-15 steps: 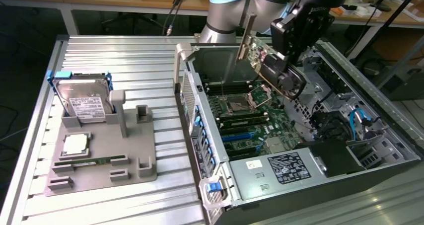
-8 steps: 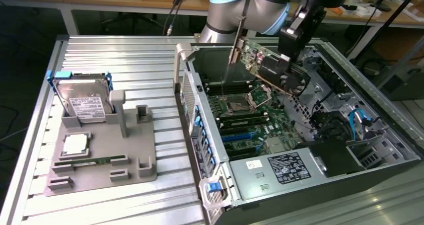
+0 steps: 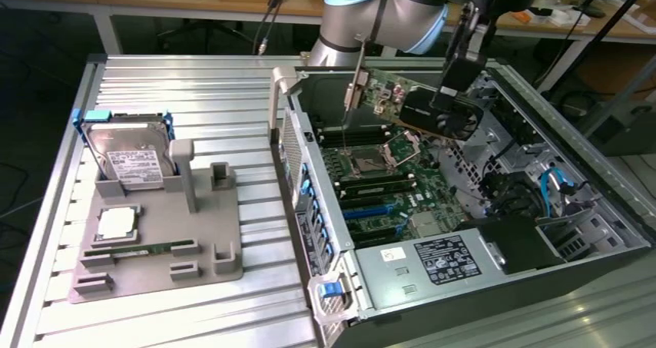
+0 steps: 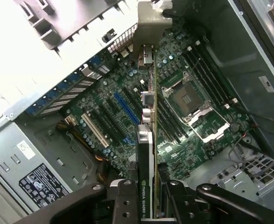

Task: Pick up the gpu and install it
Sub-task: 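Insert the gpu into the slot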

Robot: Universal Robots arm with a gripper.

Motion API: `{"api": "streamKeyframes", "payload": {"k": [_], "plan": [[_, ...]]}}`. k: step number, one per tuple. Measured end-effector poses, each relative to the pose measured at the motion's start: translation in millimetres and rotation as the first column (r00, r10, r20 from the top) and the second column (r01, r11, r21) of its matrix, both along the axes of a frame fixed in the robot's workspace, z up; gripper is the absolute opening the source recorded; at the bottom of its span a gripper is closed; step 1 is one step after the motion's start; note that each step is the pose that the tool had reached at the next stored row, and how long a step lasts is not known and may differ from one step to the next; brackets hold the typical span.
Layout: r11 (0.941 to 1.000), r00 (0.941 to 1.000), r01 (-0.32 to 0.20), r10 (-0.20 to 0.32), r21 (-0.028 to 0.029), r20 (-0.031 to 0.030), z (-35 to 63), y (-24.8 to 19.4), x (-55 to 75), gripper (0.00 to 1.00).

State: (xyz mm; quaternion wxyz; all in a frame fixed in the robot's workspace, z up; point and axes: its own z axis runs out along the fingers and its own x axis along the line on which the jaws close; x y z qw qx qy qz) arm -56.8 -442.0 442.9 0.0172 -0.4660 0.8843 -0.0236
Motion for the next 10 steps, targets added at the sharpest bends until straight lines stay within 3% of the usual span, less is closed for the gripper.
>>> {"api": "streamKeyframes", "payload": {"k": [10], "plan": [[0.9914, 0.9914, -0.131, 0.131, -0.0001, 0.0000, 0.0, 1.9, 0.0, 0.27]]}}
